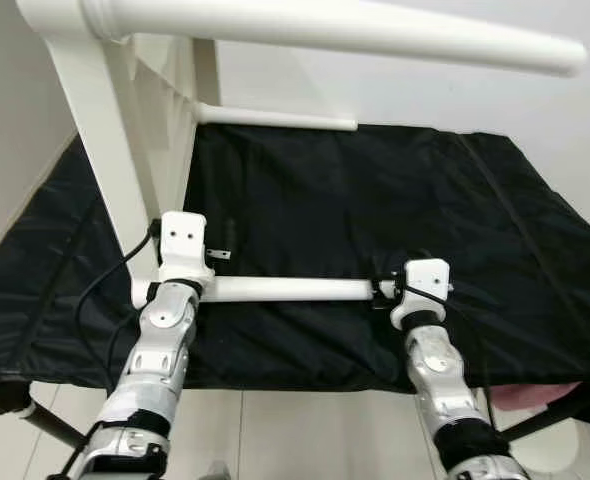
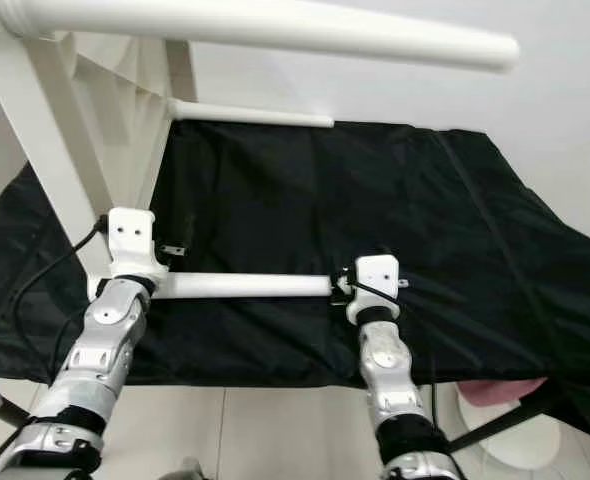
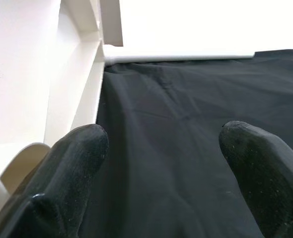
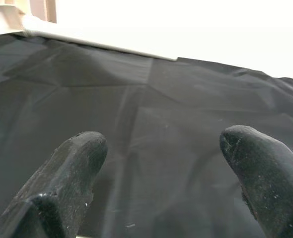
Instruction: Building children table
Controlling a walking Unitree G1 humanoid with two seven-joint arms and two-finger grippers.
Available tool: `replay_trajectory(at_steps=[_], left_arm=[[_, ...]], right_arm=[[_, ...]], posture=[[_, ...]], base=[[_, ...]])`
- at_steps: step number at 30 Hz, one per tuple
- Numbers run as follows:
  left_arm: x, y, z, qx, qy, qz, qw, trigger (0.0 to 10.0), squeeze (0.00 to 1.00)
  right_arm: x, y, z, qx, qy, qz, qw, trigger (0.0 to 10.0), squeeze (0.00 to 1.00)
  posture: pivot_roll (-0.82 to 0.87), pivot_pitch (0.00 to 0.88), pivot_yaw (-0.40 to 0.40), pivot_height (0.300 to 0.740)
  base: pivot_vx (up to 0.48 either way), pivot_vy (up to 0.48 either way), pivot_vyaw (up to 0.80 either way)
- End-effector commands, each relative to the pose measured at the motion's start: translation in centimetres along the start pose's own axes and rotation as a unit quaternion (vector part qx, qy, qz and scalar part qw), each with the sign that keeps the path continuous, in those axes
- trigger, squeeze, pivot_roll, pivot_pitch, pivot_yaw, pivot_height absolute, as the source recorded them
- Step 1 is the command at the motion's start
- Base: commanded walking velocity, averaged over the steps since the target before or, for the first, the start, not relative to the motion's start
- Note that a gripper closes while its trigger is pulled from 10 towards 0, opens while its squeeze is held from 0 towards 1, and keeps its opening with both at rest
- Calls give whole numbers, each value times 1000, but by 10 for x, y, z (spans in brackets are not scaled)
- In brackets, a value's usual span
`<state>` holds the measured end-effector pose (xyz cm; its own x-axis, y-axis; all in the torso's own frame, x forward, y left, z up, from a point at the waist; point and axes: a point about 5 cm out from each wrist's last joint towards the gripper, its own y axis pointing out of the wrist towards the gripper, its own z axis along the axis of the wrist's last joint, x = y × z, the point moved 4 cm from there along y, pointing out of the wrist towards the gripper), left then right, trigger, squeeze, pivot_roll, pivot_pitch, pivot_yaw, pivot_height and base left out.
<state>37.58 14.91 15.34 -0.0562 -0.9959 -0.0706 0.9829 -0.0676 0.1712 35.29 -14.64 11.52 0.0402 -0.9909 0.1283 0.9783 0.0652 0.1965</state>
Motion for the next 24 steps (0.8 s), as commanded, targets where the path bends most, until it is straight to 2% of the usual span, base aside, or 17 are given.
replay_trajectory(at_steps=[1, 17, 24], left_arm=[[-1, -2, -3, -6, 7, 10, 1000, 10000, 0], [-4, -5, -2, -2, 11, 12, 1000, 10000, 0], [1, -5, 1, 5, 13, -1, 1000, 10000, 0]], right_arm=[[9, -3, -5, -10, -12, -8, 1000, 10000, 0], [10, -1, -5, -9, -9, -12, 1000, 10000, 0], [12, -1, -4, -9, 13, -21, 1000, 10000, 0]], posture=[[99, 64, -47, 740], [97, 82, -47, 740], [96, 83, -45, 740]], base=[[0, 0, 0], [0, 0, 0], [0, 0, 0]])
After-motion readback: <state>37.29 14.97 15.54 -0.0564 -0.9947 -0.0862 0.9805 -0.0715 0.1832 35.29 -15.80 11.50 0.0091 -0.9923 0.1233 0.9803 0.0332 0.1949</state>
